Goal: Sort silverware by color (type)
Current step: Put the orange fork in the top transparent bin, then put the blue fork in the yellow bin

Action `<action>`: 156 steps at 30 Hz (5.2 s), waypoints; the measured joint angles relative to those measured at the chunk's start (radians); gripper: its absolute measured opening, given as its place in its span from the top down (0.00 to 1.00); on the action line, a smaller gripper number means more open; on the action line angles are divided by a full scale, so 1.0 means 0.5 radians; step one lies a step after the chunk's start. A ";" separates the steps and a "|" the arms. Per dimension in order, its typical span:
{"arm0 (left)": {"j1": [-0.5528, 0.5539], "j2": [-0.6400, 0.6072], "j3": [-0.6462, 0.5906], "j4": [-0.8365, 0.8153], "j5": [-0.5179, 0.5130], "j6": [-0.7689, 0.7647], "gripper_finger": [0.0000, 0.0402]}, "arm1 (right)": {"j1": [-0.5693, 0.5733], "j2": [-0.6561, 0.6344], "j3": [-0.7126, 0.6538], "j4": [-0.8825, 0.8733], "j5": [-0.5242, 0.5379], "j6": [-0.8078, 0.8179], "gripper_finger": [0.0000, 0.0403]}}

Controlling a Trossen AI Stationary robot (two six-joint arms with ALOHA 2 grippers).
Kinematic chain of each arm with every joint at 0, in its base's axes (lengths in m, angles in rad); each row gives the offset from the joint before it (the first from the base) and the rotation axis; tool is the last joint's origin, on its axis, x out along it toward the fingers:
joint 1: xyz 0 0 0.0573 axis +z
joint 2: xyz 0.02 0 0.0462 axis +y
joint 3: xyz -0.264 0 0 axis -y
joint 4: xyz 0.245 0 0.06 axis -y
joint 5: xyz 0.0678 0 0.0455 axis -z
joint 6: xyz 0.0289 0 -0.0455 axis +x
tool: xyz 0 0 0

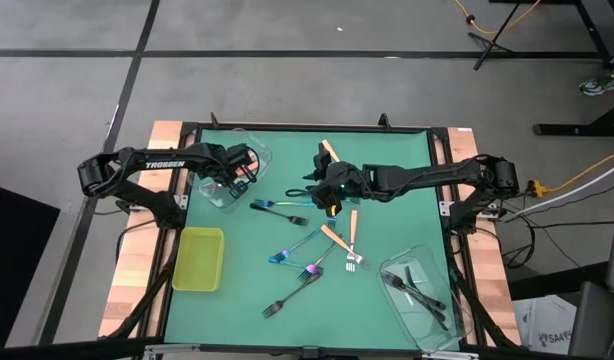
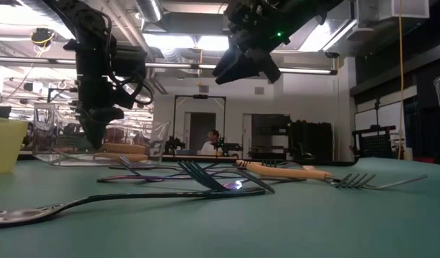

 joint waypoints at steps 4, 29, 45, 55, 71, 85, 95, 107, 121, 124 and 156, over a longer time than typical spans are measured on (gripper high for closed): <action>0.000 0.000 0.000 -0.001 -0.003 0.000 0.93 | 0.000 0.000 0.000 0.000 0.006 0.000 0.65; -0.001 0.005 0.024 -0.037 0.044 0.014 0.92 | 0.000 0.000 0.000 -0.240 0.004 0.260 0.65; -0.002 0.005 0.310 -0.229 0.081 0.005 0.92 | 0.000 0.000 0.000 -0.602 -0.048 0.577 0.65; -0.098 0.004 0.469 -0.233 0.099 -0.001 0.92 | -0.197 0.000 -0.001 -0.752 -0.428 0.837 0.65; -0.447 0.002 0.605 -0.180 0.099 -0.070 0.92 | -0.301 0.000 -0.305 -0.667 -0.512 0.935 0.65; -0.604 0.002 0.605 0.037 0.098 -0.073 0.92 | -0.305 0.000 -0.578 -0.252 -0.387 0.919 0.65; -0.620 0.002 0.605 0.065 0.098 -0.073 0.92 | -0.414 0.025 -0.610 -0.207 -0.491 0.930 0.65; -0.619 0.002 0.607 0.087 0.098 -0.121 0.92 | -0.446 0.146 -0.610 -0.213 -0.634 0.932 0.65; -0.618 0.002 0.607 0.111 0.098 -0.121 0.92 | -0.445 0.201 -0.606 -0.189 -0.605 0.932 0.77; -0.618 0.002 0.607 0.112 0.098 -0.121 0.92 | -0.445 0.201 -0.605 -0.178 -0.599 0.928 0.82; -0.619 0.002 0.607 0.285 0.098 -0.122 0.92 | -0.445 0.206 -0.591 -0.193 -0.589 0.909 0.99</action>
